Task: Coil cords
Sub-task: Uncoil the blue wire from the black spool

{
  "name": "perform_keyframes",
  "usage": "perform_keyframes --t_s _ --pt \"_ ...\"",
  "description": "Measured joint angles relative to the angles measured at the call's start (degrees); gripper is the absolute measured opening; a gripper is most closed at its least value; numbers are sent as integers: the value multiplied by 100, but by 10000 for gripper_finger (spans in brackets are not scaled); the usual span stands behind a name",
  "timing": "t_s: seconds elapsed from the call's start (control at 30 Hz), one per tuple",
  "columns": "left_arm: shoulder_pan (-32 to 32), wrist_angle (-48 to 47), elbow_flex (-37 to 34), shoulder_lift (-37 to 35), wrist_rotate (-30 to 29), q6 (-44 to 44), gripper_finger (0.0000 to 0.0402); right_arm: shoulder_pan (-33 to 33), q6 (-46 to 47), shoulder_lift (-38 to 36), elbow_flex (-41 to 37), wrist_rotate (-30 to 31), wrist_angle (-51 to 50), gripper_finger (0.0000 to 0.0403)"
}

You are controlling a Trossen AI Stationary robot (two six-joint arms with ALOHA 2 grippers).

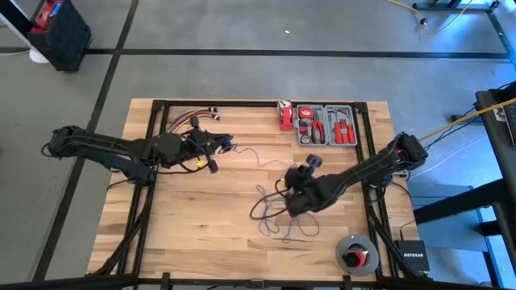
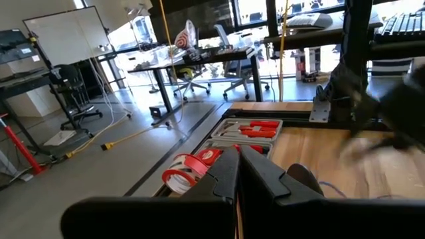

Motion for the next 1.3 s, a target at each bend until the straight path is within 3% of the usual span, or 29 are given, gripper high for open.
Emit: perform_keyframes --t_s 0.13,0.27,0.37,0.5,0.7,0.9,1.1,1.3 --pt "0 3 0 0 -2 2 5 -111 -1214 0 -152 -1749 1412 126" --pt "0 8 0 0 -2 4 5 -103 -2004 1 332 -2816 1472 166" --pt "2 27 0 0 0 -22 5 -94 -2405 0 978 -2793 1051 181" --pt "0 31 0 0 0 18 5 -105 -3024 -4 1733 -2179 1024 182" --pt "0 35 0 0 0 14 5 -122 -4392 -11 2017 -871 2200 182" --pt "-84 102 0 0 737 385 5 -713 -5296 177 2007 -1462 2917 182" --pt "-328 230 0 0 772 722 5 -1403 -5401 294 2007 -2625 3561 182" --pt "-487 225 0 2 787 967 5 -1654 -5449 313 2005 -3459 3946 182"
